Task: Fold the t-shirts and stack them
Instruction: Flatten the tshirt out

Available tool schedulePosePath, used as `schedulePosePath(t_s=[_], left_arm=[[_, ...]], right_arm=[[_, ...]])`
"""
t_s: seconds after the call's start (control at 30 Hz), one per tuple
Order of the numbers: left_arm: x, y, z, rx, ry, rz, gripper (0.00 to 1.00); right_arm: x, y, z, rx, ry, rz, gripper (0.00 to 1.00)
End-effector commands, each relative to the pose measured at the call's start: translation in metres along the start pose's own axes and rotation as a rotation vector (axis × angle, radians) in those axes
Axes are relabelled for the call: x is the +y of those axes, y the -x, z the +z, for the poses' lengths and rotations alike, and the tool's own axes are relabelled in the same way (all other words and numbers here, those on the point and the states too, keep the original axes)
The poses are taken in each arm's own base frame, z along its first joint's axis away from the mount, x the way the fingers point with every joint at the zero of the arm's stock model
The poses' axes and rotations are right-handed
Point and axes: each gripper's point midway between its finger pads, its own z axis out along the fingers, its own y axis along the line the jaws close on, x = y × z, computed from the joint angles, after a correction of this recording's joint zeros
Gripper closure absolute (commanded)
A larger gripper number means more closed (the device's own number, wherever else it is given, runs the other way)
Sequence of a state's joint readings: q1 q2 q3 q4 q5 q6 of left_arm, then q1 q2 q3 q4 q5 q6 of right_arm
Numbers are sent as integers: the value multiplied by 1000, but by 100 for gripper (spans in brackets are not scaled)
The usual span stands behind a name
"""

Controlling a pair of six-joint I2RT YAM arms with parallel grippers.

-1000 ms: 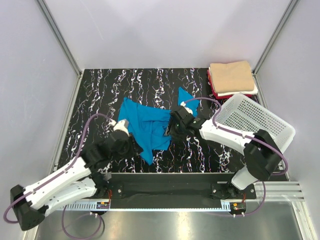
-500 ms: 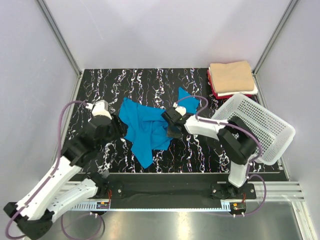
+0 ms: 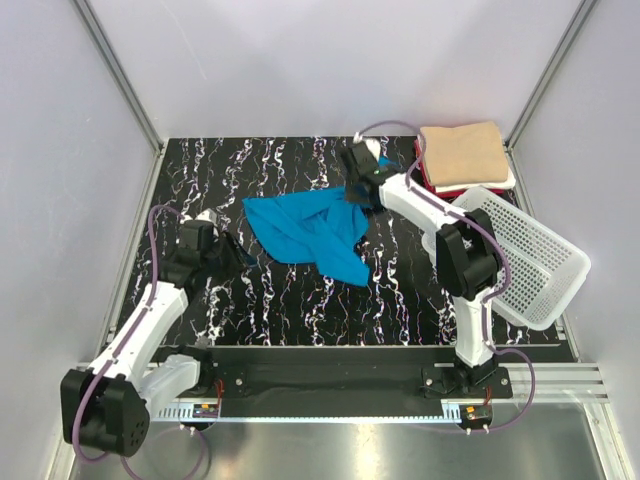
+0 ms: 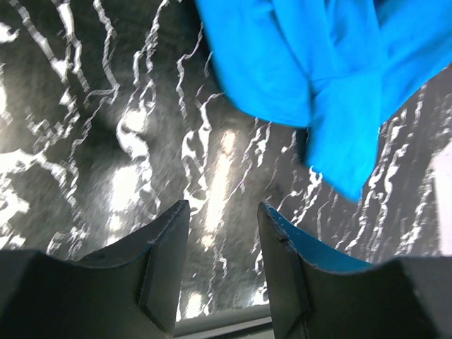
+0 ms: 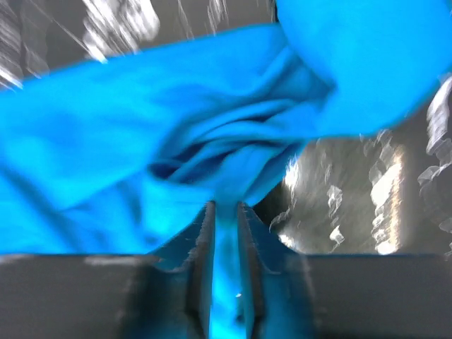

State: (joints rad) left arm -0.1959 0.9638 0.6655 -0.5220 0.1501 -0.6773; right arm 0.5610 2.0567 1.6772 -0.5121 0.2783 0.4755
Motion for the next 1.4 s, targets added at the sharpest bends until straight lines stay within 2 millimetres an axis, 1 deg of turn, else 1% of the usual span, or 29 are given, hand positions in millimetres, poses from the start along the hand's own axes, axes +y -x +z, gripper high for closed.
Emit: schedulePosePath(t_s=[0.0, 0.07, 0.1, 0.17, 0.2, 0.27, 0.3, 0.37, 0.4, 0.47, 0.5, 0.57, 0.6, 0.67, 0.73, 0.93, 1.07, 1.1, 1.37], left_arm=[[-31, 22, 3, -40, -147, 2, 52], [-34, 19, 6, -20, -172, -10, 52], [-38, 20, 6, -24, -197, -8, 52], [-38, 18, 8, -21, -213, -4, 51], [-39, 18, 8, -26, -221, -3, 51], [-40, 15, 8, -20, -235, -1, 51], [-41, 15, 8, -21, -242, 2, 51], [-43, 14, 8, -16, -252, 7, 51], [-44, 16, 8, -22, -256, 10, 51], [-43, 14, 10, -14, -262, 12, 51], [-45, 13, 10, -10, -271, 12, 51], [-49, 11, 9, 7, -296, 18, 51], [-49, 10, 10, 11, -299, 19, 51], [-49, 9, 9, 12, -303, 25, 51], [-49, 8, 8, 14, -307, 28, 51], [-50, 5, 4, 11, -320, 23, 51], [-49, 4, 3, 8, -320, 21, 51], [-49, 5, 3, 7, -320, 20, 51], [-46, 5, 7, 17, -302, 18, 51]], right_arm=[[18, 46, -53, -45, 61, -16, 65], [19, 27, -70, 30, 96, 34, 60], [16, 9, -85, 76, 122, 106, 60], [15, -11, -99, 98, 139, 172, 59], [5, -30, -109, 114, 125, 232, 58], [0, -47, -117, 132, 125, 299, 54], [-8, -62, -123, 147, 111, 341, 53], [-19, -75, -126, 158, 84, 384, 52], [-28, -86, -129, 163, 59, 430, 52], [-34, -98, -130, 174, 42, 464, 52], [-38, -108, -129, 187, 25, 500, 52], [-38, -116, -128, 197, 15, 549, 52], [-40, -125, -124, 206, -4, 554, 52], [-41, -132, -121, 205, -22, 563, 53], [-45, -140, -111, 218, -61, 571, 53], [-41, -147, -100, 225, -80, 588, 54], [-40, -158, -93, 262, -99, 591, 56], [-43, -163, -91, 266, -118, 603, 56], [-47, -171, -79, 267, -157, 609, 57]])
